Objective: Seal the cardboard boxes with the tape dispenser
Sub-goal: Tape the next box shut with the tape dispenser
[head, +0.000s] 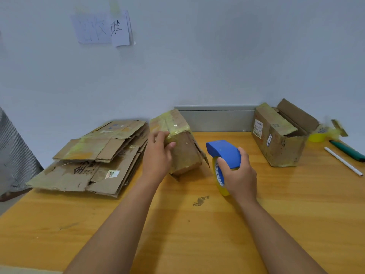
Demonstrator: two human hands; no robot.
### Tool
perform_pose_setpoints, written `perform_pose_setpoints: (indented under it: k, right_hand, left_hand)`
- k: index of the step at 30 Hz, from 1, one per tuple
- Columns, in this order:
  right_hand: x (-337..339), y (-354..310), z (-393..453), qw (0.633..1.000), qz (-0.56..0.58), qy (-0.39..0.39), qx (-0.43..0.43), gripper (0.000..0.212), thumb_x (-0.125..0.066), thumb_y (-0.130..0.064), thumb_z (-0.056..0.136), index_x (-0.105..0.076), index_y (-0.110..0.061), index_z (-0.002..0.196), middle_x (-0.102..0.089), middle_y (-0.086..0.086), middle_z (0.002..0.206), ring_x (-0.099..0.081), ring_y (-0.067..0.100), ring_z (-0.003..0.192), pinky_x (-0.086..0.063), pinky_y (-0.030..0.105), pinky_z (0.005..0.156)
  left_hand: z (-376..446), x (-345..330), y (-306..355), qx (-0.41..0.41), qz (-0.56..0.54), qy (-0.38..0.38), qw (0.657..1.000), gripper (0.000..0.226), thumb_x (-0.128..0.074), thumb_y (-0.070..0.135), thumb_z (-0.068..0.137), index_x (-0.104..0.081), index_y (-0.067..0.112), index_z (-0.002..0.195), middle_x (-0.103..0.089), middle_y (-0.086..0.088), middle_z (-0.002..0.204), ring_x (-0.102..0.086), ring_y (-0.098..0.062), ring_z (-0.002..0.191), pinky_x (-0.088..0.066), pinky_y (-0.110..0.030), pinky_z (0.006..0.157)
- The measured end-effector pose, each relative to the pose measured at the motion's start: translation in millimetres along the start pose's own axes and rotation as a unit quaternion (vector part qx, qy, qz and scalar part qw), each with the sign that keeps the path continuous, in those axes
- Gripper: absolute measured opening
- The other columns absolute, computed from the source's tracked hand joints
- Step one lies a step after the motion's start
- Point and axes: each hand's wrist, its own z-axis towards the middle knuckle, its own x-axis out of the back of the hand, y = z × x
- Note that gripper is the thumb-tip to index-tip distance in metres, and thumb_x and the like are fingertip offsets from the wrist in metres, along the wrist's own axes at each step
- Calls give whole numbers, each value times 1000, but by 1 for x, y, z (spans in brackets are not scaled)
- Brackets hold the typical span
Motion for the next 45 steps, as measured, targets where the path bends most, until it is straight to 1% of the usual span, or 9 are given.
perform_pose_setpoints:
  k: [7, 14, 19, 24, 31, 35, 38, 41, 45]
  right_hand:
    - [1, 1, 7, 1000, 26, -2, -12, 75, -66, -56, 87, -38, -24, 149, -49, -9, 105, -54, 18, 97, -54, 41, 78]
    - [23, -4, 18, 994, 99, 56, -7, 81, -66, -61, 79, -43, -24, 147, -49, -14, 117, -50, 6, 97, -38, 11, 67]
    - [45, -32, 36, 983, 161, 82, 36, 78, -64, -61, 78, -46, -26, 145, -52, -11, 137, -52, 9, 121, -46, 23, 90]
    - [56, -61, 42, 971, 216, 74, 66, 75, -65, -61, 77, -47, -30, 143, -51, -20, 129, -52, -9, 113, -40, 7, 80]
    - [72, -86, 33, 944, 317, 28, 82, 63, -67, -59, 71, -59, -31, 127, -61, -13, 120, -60, -7, 101, -47, 7, 74]
    - [77, -93, 29, 932, 355, -30, 72, 59, -70, -56, 70, -64, -33, 124, -66, -26, 106, -64, 0, 100, -50, 15, 77]
    - [79, -96, 25, 924, 368, -67, 75, 58, -70, -54, 71, -64, -35, 125, -66, -15, 116, -65, 11, 107, -54, 26, 82]
    - [81, -95, 24, 916, 381, -92, 79, 60, -71, -52, 71, -63, -33, 127, -68, -14, 116, -66, 15, 109, -55, 27, 82]
    - [83, -96, 25, 904, 398, -131, 77, 59, -70, -50, 72, -63, -31, 127, -69, -11, 114, -69, 17, 101, -55, 25, 73]
  left_hand:
    - [0, 2, 3, -4, 29, 5, 1000, 29, -61, 23, 98, -58, 15, 125, -49, -5, 125, -57, -24, 93, -50, -35, 68]
    - [3, -4, 17, -85, 90, -14, 992, 22, -63, 22, 96, -62, 15, 117, -53, -3, 121, -57, -24, 96, -44, -30, 62]
    - [12, -3, 31, -120, 100, -12, 988, 25, -63, 29, 95, -60, 23, 119, -54, 3, 122, -58, -19, 91, -45, -30, 62]
    - [15, -8, 26, -88, 156, -97, 979, 37, -60, 37, 95, -51, 30, 130, -43, 5, 137, -53, -19, 112, -46, -30, 73]
    - [10, 0, 17, -71, 119, -115, 984, 50, -63, 38, 94, -48, 34, 141, -39, 6, 144, -50, -19, 120, -47, -30, 86]
    - [19, 11, 27, -57, 149, -182, 970, 54, -53, 52, 96, -43, 33, 146, -40, 2, 150, -38, -21, 136, -38, -51, 110]
    - [23, 25, 40, -24, 0, -133, 991, 43, -52, 43, 99, -55, 27, 137, -54, 1, 140, -47, -12, 128, -40, -39, 106]
    - [26, 39, 55, 63, -158, -63, 983, 25, -47, 39, 101, -68, 24, 104, -71, 3, 103, -60, -5, 87, -46, -22, 71]
    - [35, 59, 74, 251, -348, -203, 880, 62, -39, 60, 99, -74, 10, 87, -71, -5, 74, -62, -15, 62, -48, -26, 53]
